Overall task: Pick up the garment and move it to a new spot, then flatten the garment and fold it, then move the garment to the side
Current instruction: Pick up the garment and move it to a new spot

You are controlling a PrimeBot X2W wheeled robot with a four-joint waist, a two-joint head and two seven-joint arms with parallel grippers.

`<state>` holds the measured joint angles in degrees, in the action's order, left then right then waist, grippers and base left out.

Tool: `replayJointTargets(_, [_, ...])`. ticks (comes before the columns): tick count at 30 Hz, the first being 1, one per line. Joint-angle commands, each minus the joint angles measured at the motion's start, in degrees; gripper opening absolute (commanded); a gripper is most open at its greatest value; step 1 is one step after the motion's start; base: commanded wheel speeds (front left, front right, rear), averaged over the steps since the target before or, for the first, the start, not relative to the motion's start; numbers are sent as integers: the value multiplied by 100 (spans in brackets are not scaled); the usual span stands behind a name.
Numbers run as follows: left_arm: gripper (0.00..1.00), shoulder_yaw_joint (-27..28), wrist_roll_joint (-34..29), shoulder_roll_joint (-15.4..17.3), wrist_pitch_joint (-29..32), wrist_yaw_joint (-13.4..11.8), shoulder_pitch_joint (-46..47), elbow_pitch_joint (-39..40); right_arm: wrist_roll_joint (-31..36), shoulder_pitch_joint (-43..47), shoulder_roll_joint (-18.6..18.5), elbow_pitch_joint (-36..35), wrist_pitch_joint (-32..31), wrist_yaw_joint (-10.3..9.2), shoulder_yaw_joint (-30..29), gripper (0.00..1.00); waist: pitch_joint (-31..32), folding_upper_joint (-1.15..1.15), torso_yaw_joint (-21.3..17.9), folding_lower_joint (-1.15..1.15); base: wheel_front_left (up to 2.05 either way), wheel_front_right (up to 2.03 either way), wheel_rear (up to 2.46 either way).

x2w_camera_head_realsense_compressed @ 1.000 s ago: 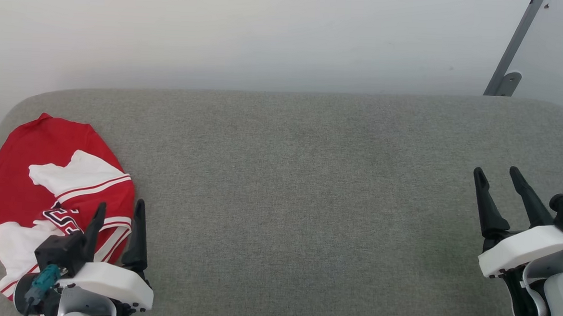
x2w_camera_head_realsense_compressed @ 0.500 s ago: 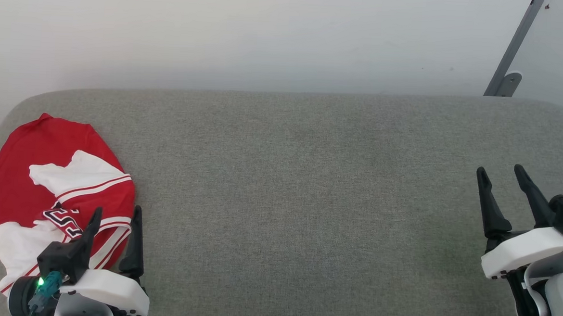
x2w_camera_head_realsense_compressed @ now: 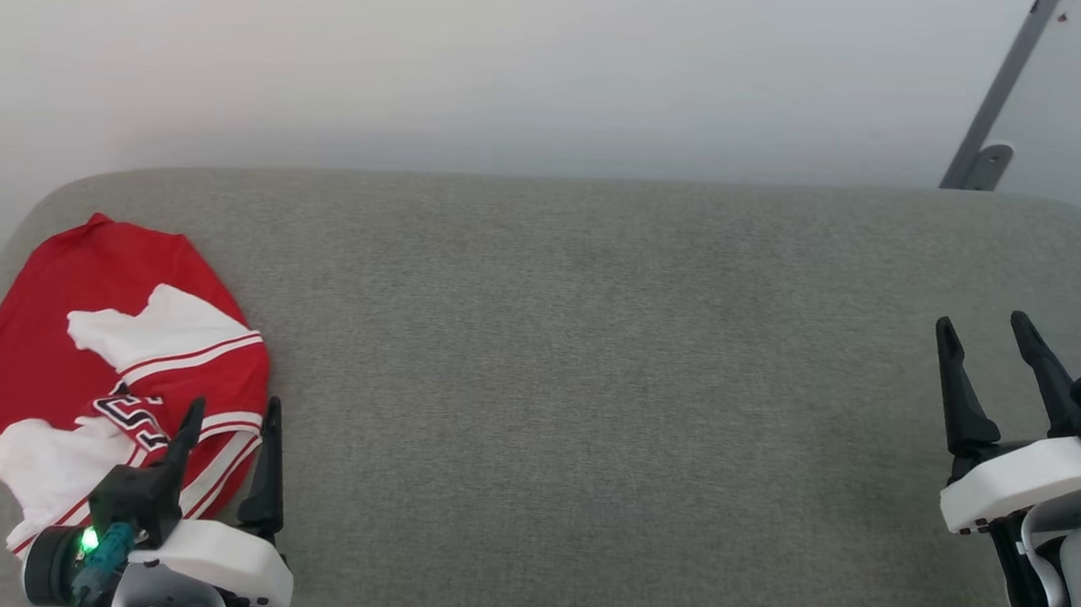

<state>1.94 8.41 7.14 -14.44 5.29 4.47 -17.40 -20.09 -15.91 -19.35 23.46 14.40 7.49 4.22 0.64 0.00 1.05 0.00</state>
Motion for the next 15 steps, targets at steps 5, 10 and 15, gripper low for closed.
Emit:
replayJointTargets(5, [100,71,-190,-73,-90,60,104,-112,102,16,56,-3,88,0,36,100,28,0,338,0,0,0,0])
replayJointTargets(10, [100,156,-186,-115,-86,60,81,-185,-14,111,82,11,86,-1,139,100,74,0,872,0,0,0,0])
replayJointTargets(15, [100,361,-154,-220,-86,-60,-111,-99,-104,83,203,3,86,-1,392,100,107,0,1621,0,0,0,0])
